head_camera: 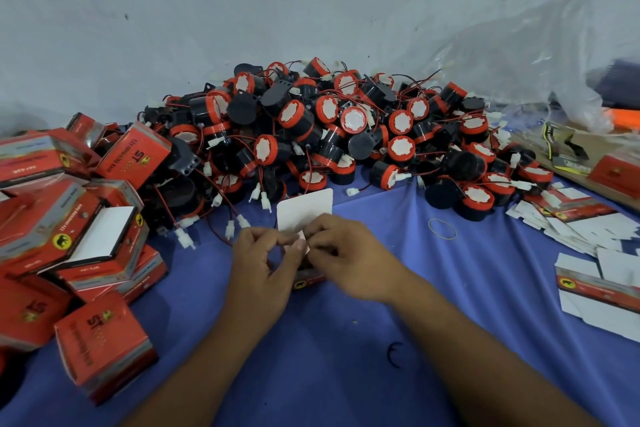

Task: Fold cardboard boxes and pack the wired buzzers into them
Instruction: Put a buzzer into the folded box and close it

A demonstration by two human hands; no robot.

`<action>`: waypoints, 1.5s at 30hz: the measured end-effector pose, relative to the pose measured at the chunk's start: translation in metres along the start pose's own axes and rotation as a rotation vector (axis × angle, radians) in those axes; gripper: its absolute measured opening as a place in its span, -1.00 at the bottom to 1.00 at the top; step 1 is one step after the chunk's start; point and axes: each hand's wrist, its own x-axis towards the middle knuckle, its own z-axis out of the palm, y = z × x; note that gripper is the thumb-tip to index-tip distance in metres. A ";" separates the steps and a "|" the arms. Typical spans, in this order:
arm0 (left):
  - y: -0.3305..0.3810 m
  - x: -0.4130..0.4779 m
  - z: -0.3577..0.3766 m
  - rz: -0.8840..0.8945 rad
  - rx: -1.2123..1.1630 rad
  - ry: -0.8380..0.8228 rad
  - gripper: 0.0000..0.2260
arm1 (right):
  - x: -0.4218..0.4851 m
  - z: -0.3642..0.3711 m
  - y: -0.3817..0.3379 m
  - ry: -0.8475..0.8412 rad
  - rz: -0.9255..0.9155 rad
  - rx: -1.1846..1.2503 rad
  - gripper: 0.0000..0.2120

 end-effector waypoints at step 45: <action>-0.007 0.007 -0.021 0.021 -0.119 -0.228 -0.65 | -0.004 -0.004 0.038 0.041 -0.027 0.168 -0.72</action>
